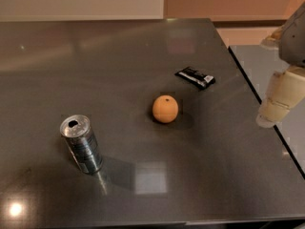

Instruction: Pick orange

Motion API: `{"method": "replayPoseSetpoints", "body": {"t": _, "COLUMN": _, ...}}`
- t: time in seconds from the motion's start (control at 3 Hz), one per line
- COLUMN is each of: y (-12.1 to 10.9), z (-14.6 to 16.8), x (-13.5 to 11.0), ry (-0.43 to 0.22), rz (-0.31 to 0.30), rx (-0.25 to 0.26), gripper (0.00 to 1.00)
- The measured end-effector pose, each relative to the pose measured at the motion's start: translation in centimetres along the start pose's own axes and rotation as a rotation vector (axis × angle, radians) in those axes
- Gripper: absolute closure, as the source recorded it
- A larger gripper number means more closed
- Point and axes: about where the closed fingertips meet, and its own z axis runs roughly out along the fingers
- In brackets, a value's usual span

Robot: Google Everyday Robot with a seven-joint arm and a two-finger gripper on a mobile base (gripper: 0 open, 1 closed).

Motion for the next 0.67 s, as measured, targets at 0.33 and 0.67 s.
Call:
{"method": "replayPoseSetpoints", "body": {"t": 0.33, "y": 0.0, "z": 0.7, "x": -0.6, "ry": -0.055, "rz": 0.018, "rx": 0.005, "gripper": 0.00}}
{"method": "replayPoseSetpoints", "body": {"t": 0.67, "y": 0.5, "z": 2.2, "x": -1.3, "ry": -0.121, "rz": 0.025, "rx": -0.015, "gripper": 0.00}}
